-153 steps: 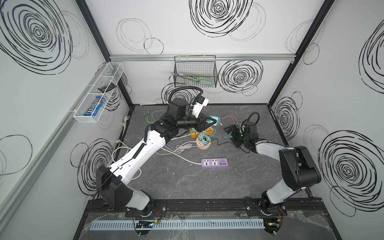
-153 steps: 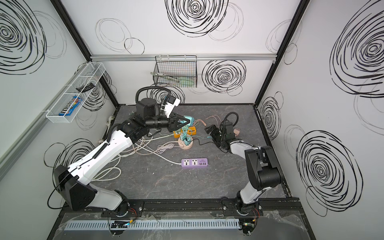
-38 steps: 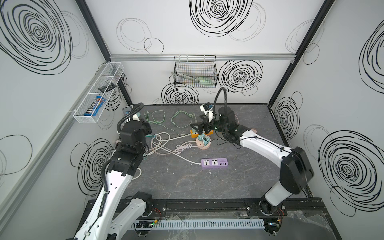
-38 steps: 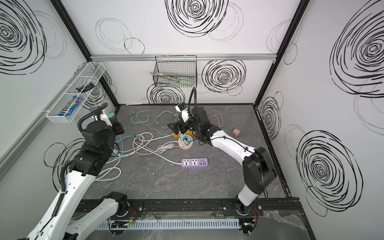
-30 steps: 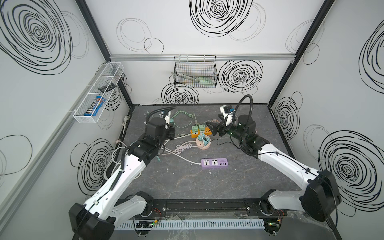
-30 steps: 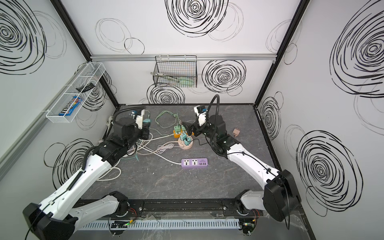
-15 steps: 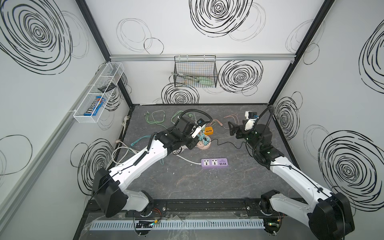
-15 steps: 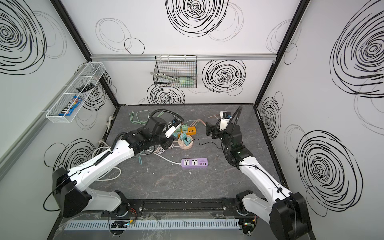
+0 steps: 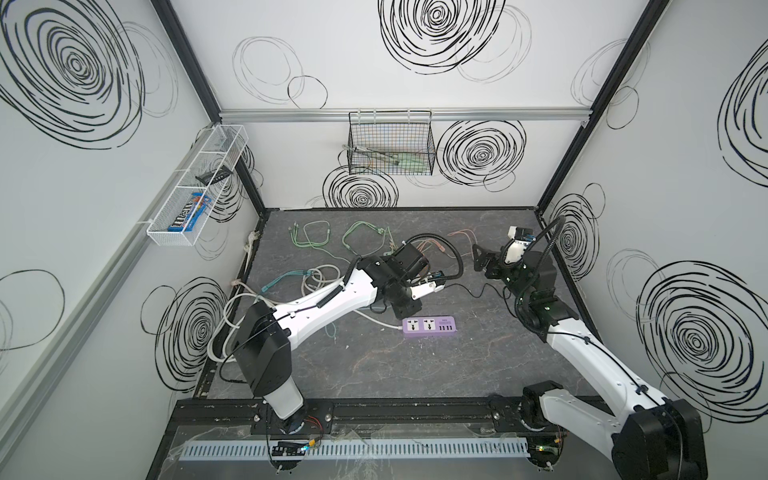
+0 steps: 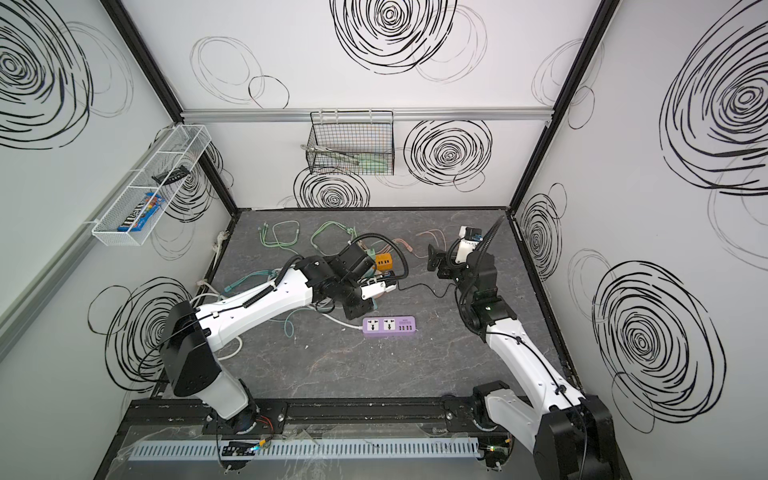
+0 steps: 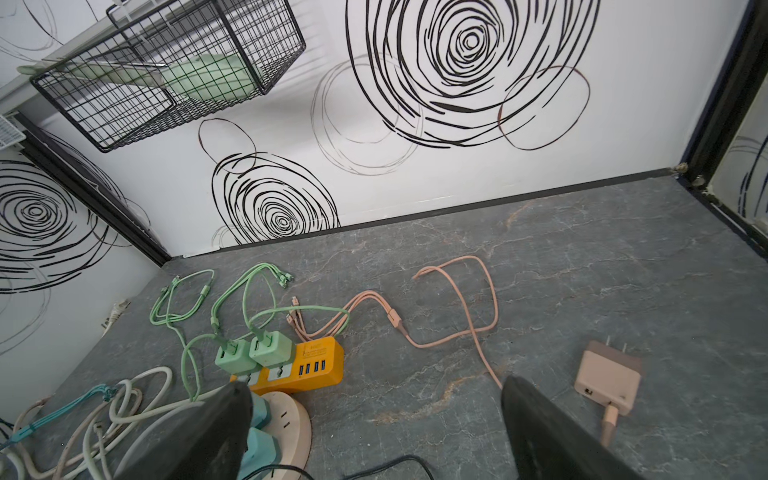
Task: Insert the plug
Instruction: 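Carry the teal charger over the purple strip's socket nearest the robot, left gripper, then lower the charger prongs into the purple strip socket with the left gripper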
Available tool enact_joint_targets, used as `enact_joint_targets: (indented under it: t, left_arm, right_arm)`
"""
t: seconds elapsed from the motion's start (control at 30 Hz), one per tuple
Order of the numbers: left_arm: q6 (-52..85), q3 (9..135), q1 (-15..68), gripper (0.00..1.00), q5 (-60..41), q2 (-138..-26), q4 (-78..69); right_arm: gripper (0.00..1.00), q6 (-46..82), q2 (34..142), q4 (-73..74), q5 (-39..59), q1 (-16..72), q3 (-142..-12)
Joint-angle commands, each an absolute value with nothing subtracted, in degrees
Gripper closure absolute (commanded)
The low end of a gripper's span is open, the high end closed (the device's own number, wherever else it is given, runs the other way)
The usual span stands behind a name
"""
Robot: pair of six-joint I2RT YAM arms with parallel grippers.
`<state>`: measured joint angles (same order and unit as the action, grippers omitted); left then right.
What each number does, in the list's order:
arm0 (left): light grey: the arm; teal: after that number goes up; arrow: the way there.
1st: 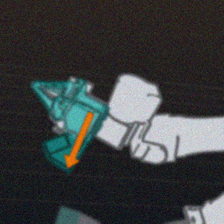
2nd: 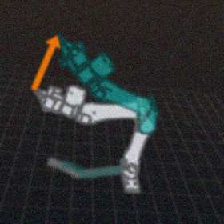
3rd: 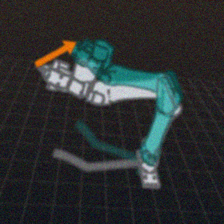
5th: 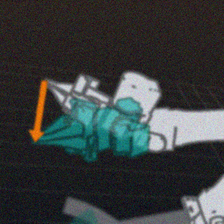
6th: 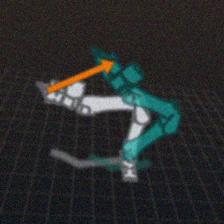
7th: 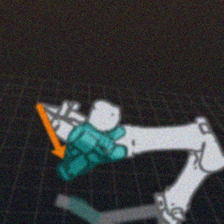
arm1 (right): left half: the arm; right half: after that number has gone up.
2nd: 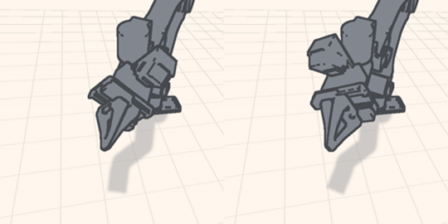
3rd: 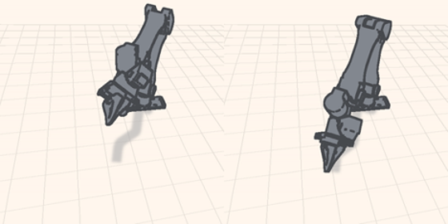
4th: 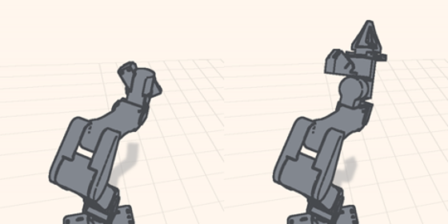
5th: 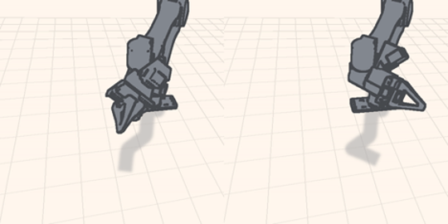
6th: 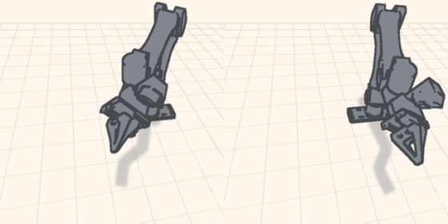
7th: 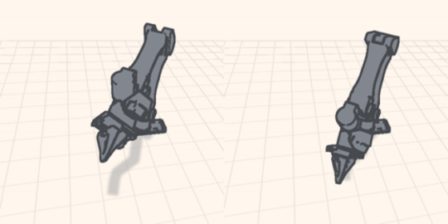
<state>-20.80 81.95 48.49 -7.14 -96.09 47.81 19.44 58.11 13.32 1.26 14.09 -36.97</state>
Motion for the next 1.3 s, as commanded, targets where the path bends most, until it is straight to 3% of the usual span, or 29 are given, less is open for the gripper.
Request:
enact_joint_targets:
  t: [0.0,0.83,1.27]
  left_arm:
    - [-23.46,84.09,49.43,1.0,-9.45,-97.83,50.36]
    - [-27.12,90.88,48.74,1.0,-4.24,-109.07,55.63]
    - [-34.47,89.3,48.08,1.0,-7.46,-109.37,53.44]
  right_arm:
    - [0.03,18.61,55.85,13.51,4.59,13.73,-35.71]
    - [0.03,18.72,54.91,12.48,4.79,13.79,-35.69]
    - [0.03,18.98,54.96,11.62,4.05,13.76,-36.3]
